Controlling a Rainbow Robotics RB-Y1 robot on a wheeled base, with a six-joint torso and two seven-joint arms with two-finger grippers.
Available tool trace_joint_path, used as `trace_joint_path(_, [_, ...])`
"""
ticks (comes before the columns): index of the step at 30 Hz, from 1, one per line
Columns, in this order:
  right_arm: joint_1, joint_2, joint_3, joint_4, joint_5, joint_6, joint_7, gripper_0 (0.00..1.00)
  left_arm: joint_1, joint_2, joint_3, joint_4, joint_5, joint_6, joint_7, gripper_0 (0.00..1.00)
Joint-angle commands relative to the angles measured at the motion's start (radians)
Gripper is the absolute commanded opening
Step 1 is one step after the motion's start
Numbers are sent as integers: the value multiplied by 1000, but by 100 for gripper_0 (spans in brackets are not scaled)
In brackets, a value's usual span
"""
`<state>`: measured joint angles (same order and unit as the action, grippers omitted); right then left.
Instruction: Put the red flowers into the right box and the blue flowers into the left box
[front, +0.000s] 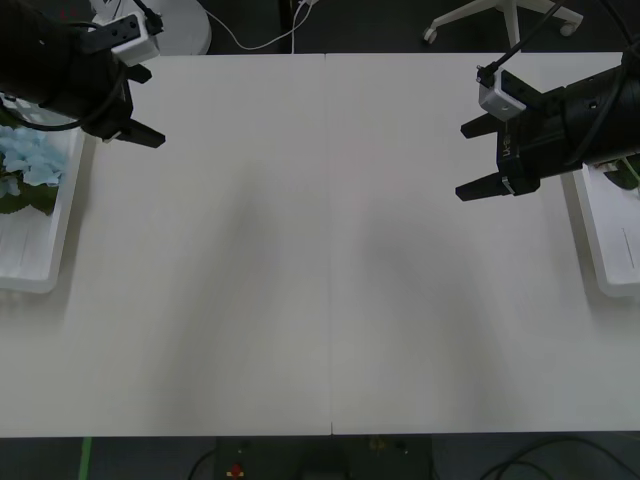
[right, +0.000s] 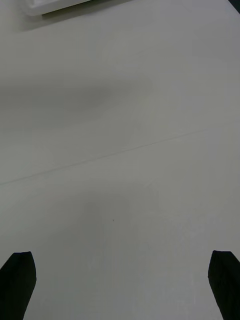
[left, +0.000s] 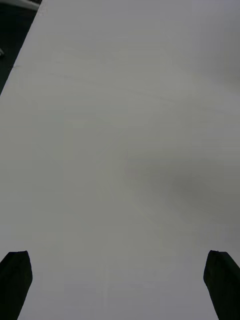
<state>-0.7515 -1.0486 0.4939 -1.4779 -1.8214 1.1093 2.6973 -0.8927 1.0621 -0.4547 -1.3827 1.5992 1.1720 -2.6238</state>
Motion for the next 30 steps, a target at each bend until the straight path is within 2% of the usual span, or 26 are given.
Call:
trace_joint_path(1, [-42,16,-3,-7,-1,-2,8,100,72,-5,122,1,97,74,-81,100])
trace_joint_path(8, [-42,16,-3,-7,-1,-2,8,100,70,-5,136,148,309,227,-81,100])
trace_joint_path(11, [-42,16,-3,-7,-1,-2,8,100,70,-5,140,174,318,253,-81,100])
trace_joint_path(16, [-42,16,-3,-7,-1,-2,8,100,72,-4,140,159,278,267,-81,100])
trace_joint_path(24, [-42,16,-3,-7,-1,-2,8,100,72,10,137,45,220,287,-81,100])
trace_joint_path(30, [-42,16,-3,-7,-1,-2,8,100,72,7,128,45,237,322,-81,100])
